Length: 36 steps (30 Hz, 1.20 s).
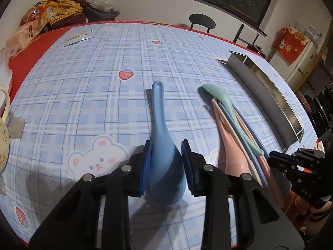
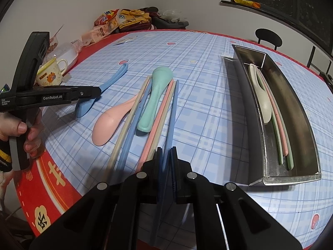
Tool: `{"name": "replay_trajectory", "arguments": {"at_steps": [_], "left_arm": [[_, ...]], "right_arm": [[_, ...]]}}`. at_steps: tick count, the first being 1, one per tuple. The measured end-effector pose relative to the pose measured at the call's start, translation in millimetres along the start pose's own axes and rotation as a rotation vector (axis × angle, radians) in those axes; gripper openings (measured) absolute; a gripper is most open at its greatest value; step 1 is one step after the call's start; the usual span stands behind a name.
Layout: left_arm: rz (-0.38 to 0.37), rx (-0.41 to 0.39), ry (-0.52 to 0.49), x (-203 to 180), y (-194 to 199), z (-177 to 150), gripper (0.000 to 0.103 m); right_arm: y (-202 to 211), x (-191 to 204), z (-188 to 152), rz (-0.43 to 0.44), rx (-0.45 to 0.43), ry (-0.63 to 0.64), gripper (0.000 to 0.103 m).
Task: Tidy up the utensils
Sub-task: 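Close the left tool on the blue spoon handle while the right tool grasps a blue chopstick, then lift the blue spoon with the left tool while the right tool holds the blue chopstick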
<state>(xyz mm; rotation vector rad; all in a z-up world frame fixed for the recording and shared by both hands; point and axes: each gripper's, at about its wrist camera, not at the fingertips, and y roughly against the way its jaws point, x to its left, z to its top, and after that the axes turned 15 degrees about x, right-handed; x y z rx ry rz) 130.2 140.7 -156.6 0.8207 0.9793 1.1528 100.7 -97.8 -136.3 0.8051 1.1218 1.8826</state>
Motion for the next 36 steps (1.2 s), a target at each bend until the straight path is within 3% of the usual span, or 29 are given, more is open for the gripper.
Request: {"name": "replay_trajectory", "arguments": {"at_steps": [13,18,24,36], "left_arm": [[-0.005,0.017,-0.141,-29,17,-18,0.017],[0.068,0.021,-0.187,-38,17,-18,0.018],[0.012,0.051,-0.215,-42,14,-18,0.018],[0.072,0.094,-0.25,-46,-5,-10,0.023]], "right_arm": [[0,1,0,0.005,-0.001,-0.002,0.008],[1,1,0,0.005,-0.001,-0.002,0.008],[1,1,-1,0.012,-0.001,-0.004,0.008],[1,0,-1,0.013,-0.001,-0.005,0.008]]}}
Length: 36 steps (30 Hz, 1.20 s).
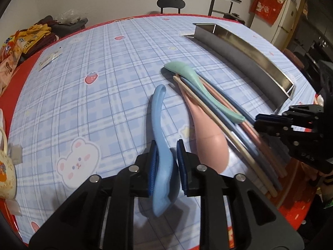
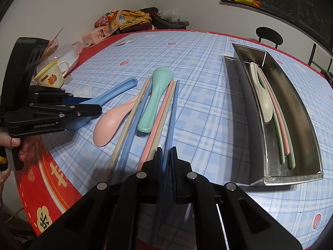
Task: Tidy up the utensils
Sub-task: 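Lift the blue spoon with the left tool while the right tool holds the blue chopstick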
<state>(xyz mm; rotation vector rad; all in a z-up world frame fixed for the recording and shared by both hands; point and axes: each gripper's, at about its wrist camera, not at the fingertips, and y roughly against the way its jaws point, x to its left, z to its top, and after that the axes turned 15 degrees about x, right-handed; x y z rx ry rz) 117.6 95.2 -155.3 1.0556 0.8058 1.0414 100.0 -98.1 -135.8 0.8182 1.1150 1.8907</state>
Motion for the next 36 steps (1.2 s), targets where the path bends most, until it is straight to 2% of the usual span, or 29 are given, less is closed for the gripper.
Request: {"name": "replay_trajectory", "arguments": {"at_steps": [6,11,17,36], "left_arm": [[0.05,-0.013,-0.016,-3,-6,5,0.021],[0.064,-0.018,-0.04,-7,-6,0,0.021],[0.057,-0.035,-0.039,-5,-5,-3,0.021],[0.028,-0.057,-0.034,-1,-5,-8,0.021]], "right_arm": [[0,0,0,-0.001,0.0,0.0,0.008],[0,3,0,-0.027,0.002,0.013,0.009],[-2,11,2,-0.062,0.004,0.028,0.009],[-5,8,6,-0.094,0.006,0.048,0.009]]}}
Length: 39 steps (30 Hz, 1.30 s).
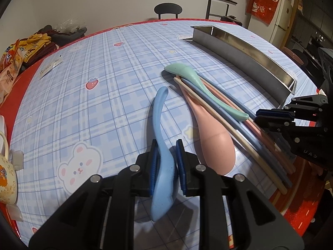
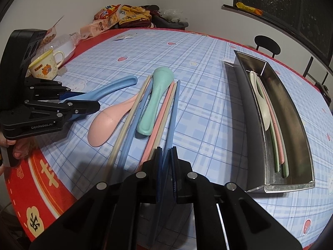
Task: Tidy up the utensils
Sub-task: 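Lift the blue spoon with the left tool while the right tool holds the blue chopstick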
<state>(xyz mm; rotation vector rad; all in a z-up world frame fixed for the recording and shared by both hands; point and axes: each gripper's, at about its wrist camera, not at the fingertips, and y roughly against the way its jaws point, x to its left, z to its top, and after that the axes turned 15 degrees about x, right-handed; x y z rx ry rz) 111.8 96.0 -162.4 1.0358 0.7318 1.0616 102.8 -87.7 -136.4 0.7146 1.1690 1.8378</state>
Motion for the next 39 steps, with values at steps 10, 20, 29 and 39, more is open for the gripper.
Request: {"name": "replay_trajectory", "arguments": {"at_steps": [10,20,29,39], "left_arm": [[0.022,-0.017,0.018,-4,2,-4,0.02],[-0.002,-0.082,0.081,4,27,-17,0.019],[0.006,-0.114,0.087,0,46,-19,0.019],[-0.017,-0.147,0.109,-3,60,-20,0.018]], "right_arm": [[3,1,-4,-0.009,-0.017,-0.004,0.007],[13,3,-8,-0.024,-0.077,0.001,0.007],[19,1,-11,-0.001,-0.108,-0.006,0.006],[26,-6,-15,0.052,-0.15,-0.028,0.006]]}}
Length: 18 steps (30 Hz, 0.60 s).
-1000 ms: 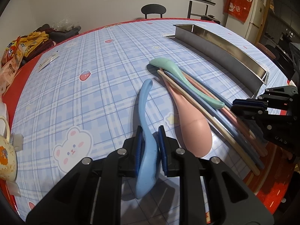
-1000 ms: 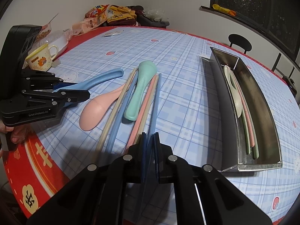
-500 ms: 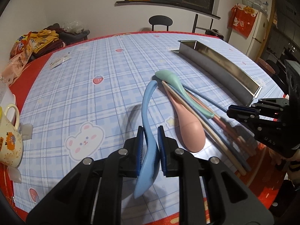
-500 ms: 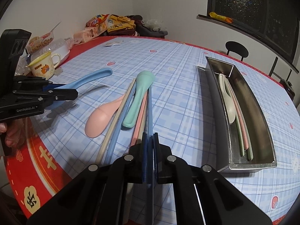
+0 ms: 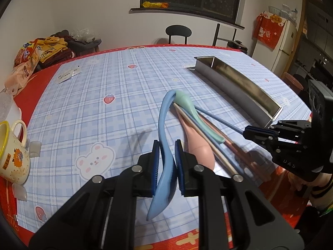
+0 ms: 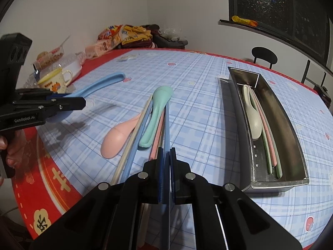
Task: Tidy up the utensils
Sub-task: 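Carry the blue spoon and blue chopstick into the steel tray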
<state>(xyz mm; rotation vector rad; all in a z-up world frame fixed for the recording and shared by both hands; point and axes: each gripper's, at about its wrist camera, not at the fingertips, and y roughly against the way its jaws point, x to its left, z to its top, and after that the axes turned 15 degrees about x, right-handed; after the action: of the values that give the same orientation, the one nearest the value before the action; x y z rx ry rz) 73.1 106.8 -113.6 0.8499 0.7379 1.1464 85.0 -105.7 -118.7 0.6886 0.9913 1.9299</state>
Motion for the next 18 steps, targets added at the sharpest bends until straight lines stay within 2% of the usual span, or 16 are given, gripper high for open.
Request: {"name": "replay_trajectory", "arguments": {"at_steps": [11,18], "left_arm": [[-0.066,-0.06,0.065,-1,17,-5,0.018],[-0.084,-0.071,0.092,1,21,-4,0.018]], "right_arm": [[17,-15,-5,0.053,-0.088,-0.056,0.006],[39,-26,-3,0.027,-0.156,-0.087,0.006]]}}
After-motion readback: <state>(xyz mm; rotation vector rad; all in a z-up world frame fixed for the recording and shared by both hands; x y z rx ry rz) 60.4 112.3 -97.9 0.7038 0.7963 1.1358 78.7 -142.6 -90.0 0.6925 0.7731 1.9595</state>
